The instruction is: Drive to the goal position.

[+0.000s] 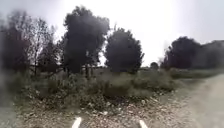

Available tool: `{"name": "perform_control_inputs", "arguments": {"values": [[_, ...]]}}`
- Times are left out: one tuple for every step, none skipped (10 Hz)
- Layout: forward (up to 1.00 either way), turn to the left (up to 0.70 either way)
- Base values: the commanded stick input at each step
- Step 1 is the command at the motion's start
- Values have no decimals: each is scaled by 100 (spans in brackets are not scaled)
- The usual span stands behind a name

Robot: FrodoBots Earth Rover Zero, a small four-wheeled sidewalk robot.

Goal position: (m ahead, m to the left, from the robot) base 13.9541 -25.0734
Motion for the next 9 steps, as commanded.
{"name": "perform_control_inputs", "arguments": {"values": [[0,-100],[0,-100],[0,-100],[0,-100],[0,-100],[0,-100],[0,-100],[0,-100],[0,-100]]}}
